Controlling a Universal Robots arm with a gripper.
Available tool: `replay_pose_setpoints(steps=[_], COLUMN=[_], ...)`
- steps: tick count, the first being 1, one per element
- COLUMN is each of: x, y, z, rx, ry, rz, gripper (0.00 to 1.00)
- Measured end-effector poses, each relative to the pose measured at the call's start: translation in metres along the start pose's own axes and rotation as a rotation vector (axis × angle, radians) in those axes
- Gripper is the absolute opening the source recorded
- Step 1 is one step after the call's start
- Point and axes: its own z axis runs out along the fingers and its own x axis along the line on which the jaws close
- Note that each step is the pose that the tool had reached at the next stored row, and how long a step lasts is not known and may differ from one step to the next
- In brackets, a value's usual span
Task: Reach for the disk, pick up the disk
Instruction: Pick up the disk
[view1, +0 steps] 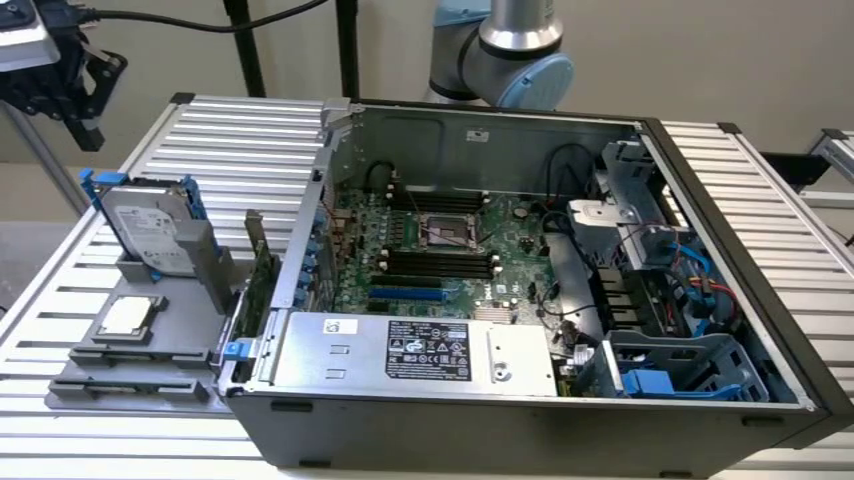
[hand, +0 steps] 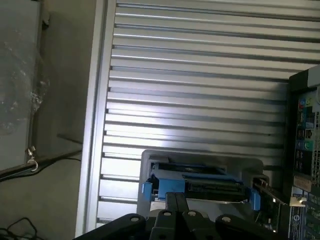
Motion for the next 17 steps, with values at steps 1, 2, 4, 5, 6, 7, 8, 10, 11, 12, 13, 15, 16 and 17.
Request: replay_pose_setpoints(steps=[1,2,4,5,6,7,8,10,11,12,13,15,16,17], x=[0.0,0.0,-0.0001,-0.0001,-0.0001,-0.0001,-0.0001,-0.0001,-0.0001,-0.0001,-0.0001,-0.0001,-0.0001,-0.0001], y=[0.0,0.0,0.0,0.0,0.0,0.0,0.0,0.0,0.0,0.0,0.0,0.0,0.0,0.0], z=[0.0001,0.0001,0.0,0.0,0.0,0.0,0.0,0.0,0.0,0.0,0.0,0.0,0.0,0.0], rx=[-0.0001,-0.0001,-0.0001,-0.0002,-0.0002,-0.0002,-0.0003,-0.0003,-0.0004,-0.0004,-0.0004,-0.0005,-0.0005,-0.0005], ry=[0.0004,0.0008,0.002,0.0025,0.003,0.0035,0.0041,0.0051,0.0056,0.0061,0.0065,0.0076,0.0082,0.0086], rz=[-0.018,-0.036,-0.072,-0.09,-0.109,-0.127,-0.146,-0.182,-0.201,-0.217,-0.235,-0.272,-0.291,-0.308], gripper=[0.11,0.11,0.11,0.11,0.11,0.11,0.11,0.11,0.11,0.11,0.11,0.11,0.11,0.11])
